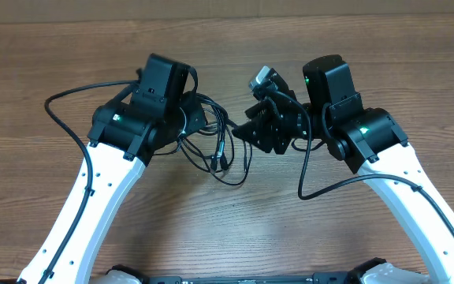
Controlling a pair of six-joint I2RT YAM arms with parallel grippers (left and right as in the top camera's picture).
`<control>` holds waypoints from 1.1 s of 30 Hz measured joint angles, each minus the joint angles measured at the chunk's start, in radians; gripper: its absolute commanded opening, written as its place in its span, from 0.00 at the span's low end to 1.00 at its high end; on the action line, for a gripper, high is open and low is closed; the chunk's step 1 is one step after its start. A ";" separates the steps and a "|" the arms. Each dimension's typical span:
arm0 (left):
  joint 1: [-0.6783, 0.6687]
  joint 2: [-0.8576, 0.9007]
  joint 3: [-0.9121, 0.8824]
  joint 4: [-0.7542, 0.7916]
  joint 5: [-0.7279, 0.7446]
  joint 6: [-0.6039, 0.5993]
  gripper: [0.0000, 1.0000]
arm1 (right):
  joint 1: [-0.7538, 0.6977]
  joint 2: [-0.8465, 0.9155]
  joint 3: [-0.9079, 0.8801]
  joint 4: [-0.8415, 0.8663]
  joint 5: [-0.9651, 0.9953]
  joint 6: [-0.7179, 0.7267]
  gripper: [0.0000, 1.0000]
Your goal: Untangle cables
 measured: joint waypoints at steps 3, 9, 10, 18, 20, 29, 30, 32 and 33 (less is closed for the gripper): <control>0.000 0.000 0.000 0.013 0.060 0.097 0.04 | 0.000 0.000 0.000 0.001 0.015 0.000 0.61; 0.000 0.000 0.000 0.048 0.214 0.265 0.04 | 0.000 0.000 0.000 0.008 0.029 -0.003 0.33; 0.000 0.000 0.000 0.053 0.233 0.285 0.04 | 0.000 0.000 0.000 0.009 0.029 -0.008 0.26; 0.000 0.000 0.000 0.060 0.291 0.345 0.04 | -0.001 0.000 0.000 0.008 0.040 0.001 0.04; 0.000 0.000 0.000 0.061 0.291 0.347 0.04 | -0.001 0.000 0.000 0.008 0.041 0.000 0.04; -0.001 0.000 0.000 0.061 0.222 0.245 0.04 | -0.001 0.000 0.000 -0.005 0.024 -0.005 0.04; -0.001 0.000 0.000 0.062 0.208 0.218 0.05 | -0.001 0.000 0.000 -0.016 0.014 -0.017 0.04; -0.001 0.000 0.000 0.079 0.187 0.172 0.04 | -0.002 0.000 0.000 -0.044 -0.010 -0.048 0.04; -0.001 0.000 0.000 0.090 0.182 0.157 0.04 | -0.002 0.000 0.000 -0.053 -0.023 -0.061 0.04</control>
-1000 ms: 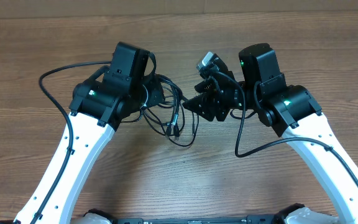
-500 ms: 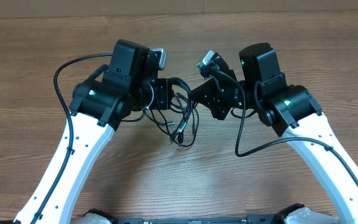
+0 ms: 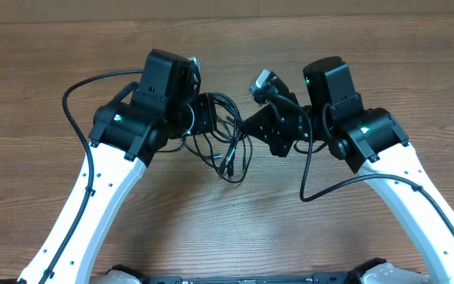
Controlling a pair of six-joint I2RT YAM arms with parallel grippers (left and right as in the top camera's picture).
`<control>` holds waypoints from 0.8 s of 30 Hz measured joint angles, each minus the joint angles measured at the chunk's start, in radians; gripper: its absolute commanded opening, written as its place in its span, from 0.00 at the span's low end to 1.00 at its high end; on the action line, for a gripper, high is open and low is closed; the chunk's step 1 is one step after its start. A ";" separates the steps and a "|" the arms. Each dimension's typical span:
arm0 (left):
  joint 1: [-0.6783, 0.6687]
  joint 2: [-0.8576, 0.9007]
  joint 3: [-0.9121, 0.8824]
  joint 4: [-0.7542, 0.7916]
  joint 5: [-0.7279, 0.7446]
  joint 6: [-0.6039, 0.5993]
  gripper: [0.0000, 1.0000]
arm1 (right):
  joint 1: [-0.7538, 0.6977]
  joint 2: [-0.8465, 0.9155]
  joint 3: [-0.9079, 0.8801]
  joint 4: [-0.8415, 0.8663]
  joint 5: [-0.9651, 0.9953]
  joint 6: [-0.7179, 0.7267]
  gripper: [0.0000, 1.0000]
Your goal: Untangle cables
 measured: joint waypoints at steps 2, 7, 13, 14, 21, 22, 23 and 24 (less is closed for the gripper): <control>0.000 0.000 0.000 0.037 -0.003 -0.023 0.04 | 0.000 0.000 0.000 -0.025 -0.029 -0.039 0.04; 0.000 0.000 0.000 0.080 -0.002 -0.044 0.04 | -0.001 0.000 0.000 -0.095 -0.111 -0.143 0.04; 0.000 0.000 0.000 0.102 -0.002 -0.064 0.04 | 0.000 0.000 0.000 -0.148 -0.171 -0.219 0.04; 0.000 0.000 0.000 0.102 -0.002 -0.066 0.04 | 0.000 0.000 0.000 -0.154 -0.176 -0.225 0.04; 0.000 0.000 0.000 0.101 -0.002 -0.056 0.04 | 0.000 0.000 0.000 -0.161 -0.174 -0.225 0.57; 0.000 0.000 0.000 0.100 -0.001 -0.039 0.04 | 0.000 0.000 0.000 -0.156 -0.161 -0.215 0.60; 0.000 0.000 0.000 0.098 0.002 -0.016 0.04 | 0.000 0.000 0.000 -0.145 -0.143 -0.200 0.65; 0.000 0.000 0.000 0.095 0.005 0.004 0.04 | 0.000 0.000 0.000 -0.129 -0.121 -0.173 0.81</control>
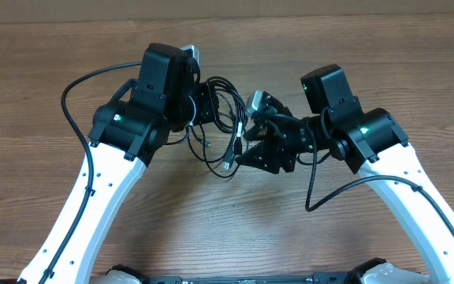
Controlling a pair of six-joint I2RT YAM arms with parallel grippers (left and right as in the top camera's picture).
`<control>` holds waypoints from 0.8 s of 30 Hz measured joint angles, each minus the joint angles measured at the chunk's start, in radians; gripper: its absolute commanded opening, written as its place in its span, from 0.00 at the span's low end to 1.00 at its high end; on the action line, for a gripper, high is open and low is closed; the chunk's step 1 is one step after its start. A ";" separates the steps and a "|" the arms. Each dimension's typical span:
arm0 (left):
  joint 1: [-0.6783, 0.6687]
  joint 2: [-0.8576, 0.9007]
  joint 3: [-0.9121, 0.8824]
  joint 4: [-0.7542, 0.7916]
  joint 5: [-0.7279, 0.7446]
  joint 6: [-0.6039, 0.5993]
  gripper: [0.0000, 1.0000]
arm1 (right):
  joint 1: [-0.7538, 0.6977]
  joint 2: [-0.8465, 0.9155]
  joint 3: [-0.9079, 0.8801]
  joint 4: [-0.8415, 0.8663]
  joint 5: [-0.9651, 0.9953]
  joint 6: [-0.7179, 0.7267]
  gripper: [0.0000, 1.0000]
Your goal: Untangle cables
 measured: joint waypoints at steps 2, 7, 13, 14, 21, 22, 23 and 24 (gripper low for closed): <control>0.000 0.000 0.000 -0.023 0.017 0.082 0.04 | 0.000 0.000 0.000 0.028 0.051 0.058 1.00; 0.000 0.000 0.000 -0.100 0.032 0.243 0.04 | 0.000 0.000 0.000 0.099 0.180 0.197 1.00; 0.000 0.000 0.000 -0.120 0.143 0.422 0.04 | 0.000 0.000 0.000 0.169 0.294 0.336 1.00; 0.000 0.000 0.000 -0.119 0.179 0.450 0.04 | 0.000 0.000 0.000 0.176 0.306 0.353 1.00; 0.003 0.003 0.000 -0.126 0.314 0.589 0.04 | -0.001 -0.011 0.000 0.184 0.393 0.447 1.00; 0.001 0.005 0.000 -0.137 0.335 0.599 0.04 | -0.001 -0.013 0.000 0.190 0.423 0.466 1.00; -0.008 0.005 0.000 -0.145 0.352 0.603 0.04 | -0.001 -0.013 0.000 0.195 0.457 0.490 1.00; -0.017 0.005 0.000 -0.148 0.366 0.607 0.04 | 0.001 -0.013 0.000 0.189 0.492 0.518 1.00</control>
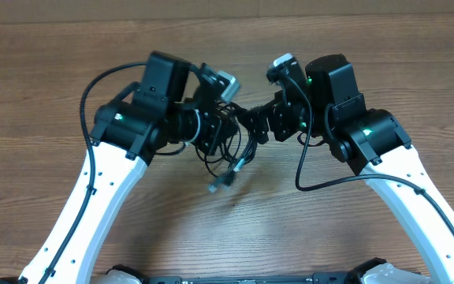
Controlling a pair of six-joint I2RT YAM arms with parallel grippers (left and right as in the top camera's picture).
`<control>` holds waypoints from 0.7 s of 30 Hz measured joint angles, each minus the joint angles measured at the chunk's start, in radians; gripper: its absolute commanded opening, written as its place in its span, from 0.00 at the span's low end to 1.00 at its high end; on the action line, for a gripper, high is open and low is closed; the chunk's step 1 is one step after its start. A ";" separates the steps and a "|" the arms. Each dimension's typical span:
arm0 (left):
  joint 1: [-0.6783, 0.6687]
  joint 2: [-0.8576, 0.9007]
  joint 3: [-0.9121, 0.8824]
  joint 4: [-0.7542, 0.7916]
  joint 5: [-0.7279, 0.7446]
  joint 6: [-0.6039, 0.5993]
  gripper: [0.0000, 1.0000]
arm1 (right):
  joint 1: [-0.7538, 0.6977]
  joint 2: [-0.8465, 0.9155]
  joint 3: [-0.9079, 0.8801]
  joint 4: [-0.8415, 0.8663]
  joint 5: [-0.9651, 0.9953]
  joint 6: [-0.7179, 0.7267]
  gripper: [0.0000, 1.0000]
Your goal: Untangle cables
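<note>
A tangle of thin black cables (232, 146) hangs between my two grippers over the middle of the wooden table (46, 47). One strand drops from it to a grey plug (217, 182) just above or on the wood. My left gripper (213, 130) is turned to the right and shut on the left side of the tangle. From the right, my right gripper (254, 124) points left and its fingers are closed on strands at the tangle's upper right edge. The pads of both grippers are hidden by their bodies.
Each arm's own black supply cable loops out beside it: the left arm's cable (87, 88) arcs to the far left and the right arm's cable (310, 185) sags toward the front. Bare wood surrounds the arms.
My right gripper has moved up and back to the right with strands in it. The left gripper has turned further right. The tangle is stretched between them and the plug hangs lower.
First the left gripper held the tangle low at its right while the right gripper stood apart. The left then held it higher. The right gripper had come in to the tangle's right edge, and now both hold it, stretched between them.
</note>
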 measured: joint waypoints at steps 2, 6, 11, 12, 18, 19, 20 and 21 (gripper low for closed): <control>-0.010 0.000 0.000 -0.020 0.023 0.012 0.04 | 0.002 0.000 0.000 -0.003 0.052 0.039 1.00; -0.008 0.000 0.000 -0.058 0.078 0.055 0.04 | 0.006 0.000 0.000 0.002 0.127 0.087 1.00; -0.010 0.000 0.000 -0.077 0.153 0.101 0.04 | 0.003 0.000 0.000 0.004 0.170 0.116 1.00; -0.010 0.000 0.000 -0.077 0.157 0.105 0.04 | 0.003 0.000 0.000 0.002 0.168 0.116 1.00; -0.010 0.000 0.000 -0.079 0.163 0.122 0.04 | 0.000 0.000 0.000 -0.003 0.164 0.119 1.00; -0.010 0.000 0.000 -0.079 0.164 0.123 0.04 | 0.000 0.000 0.000 -0.004 0.169 0.120 1.00; -0.010 0.000 0.000 -0.081 0.164 0.123 0.04 | 0.000 0.000 0.000 -0.005 0.180 0.119 1.00; -0.010 0.000 0.000 -0.082 0.165 0.123 0.04 | 0.000 0.000 0.000 -0.008 0.194 0.120 1.00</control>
